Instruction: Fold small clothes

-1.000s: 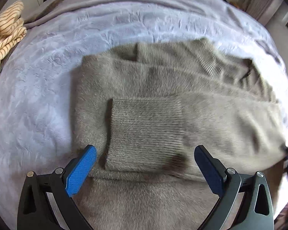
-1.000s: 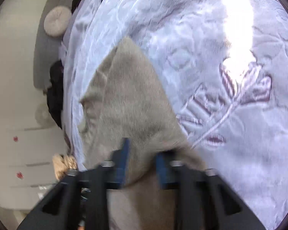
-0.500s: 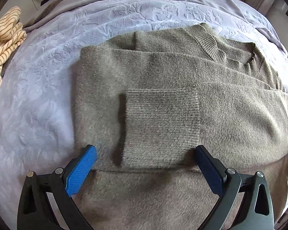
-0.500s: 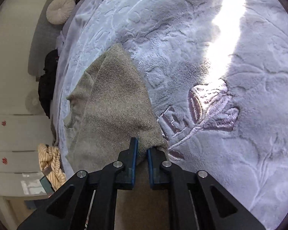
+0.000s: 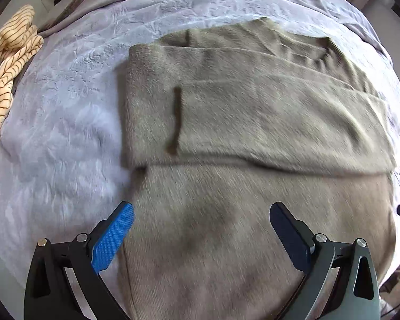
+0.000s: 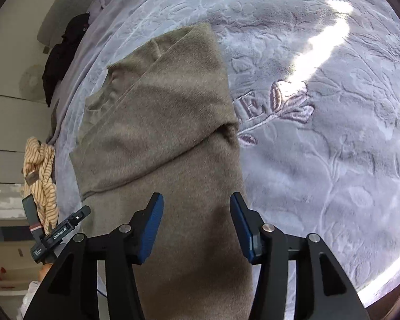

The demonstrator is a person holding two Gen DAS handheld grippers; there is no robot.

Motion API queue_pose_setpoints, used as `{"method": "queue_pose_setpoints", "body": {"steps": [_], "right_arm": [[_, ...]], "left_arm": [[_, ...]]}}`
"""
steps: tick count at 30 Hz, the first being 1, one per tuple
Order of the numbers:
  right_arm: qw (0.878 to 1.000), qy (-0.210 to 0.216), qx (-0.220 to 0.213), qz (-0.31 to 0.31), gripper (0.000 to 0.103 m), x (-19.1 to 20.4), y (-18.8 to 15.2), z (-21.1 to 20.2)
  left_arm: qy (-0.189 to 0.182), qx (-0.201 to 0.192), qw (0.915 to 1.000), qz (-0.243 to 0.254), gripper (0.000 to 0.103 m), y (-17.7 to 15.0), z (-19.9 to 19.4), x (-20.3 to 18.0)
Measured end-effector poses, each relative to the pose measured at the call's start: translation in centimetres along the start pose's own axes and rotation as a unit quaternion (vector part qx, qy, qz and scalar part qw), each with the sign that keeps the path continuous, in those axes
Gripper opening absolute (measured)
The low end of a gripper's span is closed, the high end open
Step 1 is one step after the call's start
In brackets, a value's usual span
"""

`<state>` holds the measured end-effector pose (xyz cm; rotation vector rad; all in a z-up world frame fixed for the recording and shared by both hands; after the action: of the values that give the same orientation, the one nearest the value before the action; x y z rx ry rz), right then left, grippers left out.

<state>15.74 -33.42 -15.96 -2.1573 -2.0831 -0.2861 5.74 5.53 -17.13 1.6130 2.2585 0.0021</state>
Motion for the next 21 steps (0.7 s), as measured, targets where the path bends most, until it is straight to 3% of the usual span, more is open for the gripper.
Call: {"method": "queue_pose_setpoints", "body": {"steps": [10, 17, 21], "right_arm": [[0.999, 0.007, 0.027, -0.027, 0.056, 1.1, -3.2, -0.6], [0.998, -0.007, 0.018, -0.062, 0.061, 1.0, -3.7, -2.0], [0.997, -0.009, 0.011, -0.081, 0.061, 1.3, -3.6, -2.7]], "left_arm": [[-0.025, 0.022, 0.9994, -0.004, 0.102, -4.1, -1.6, -4.3], [-0.029, 0.037, 0.9989, 0.005, 0.102, -4.8, -1.8, -7.7], [-0.026, 0.041, 0.9988, 0.012, 0.102, -3.4, -1.4, -8.0]]}}
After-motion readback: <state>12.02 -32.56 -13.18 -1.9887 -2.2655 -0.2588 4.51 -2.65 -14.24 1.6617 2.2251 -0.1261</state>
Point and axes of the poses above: each gripper's, at about its wrist camera, not at the fingertips, and z roughly the way its jaws point, x to its left, y to its top, the point moved 2 cm from there along z, roughly the way its jaws point, and after that the axes turned 15 degrees about -y, right-handed, at the moved point
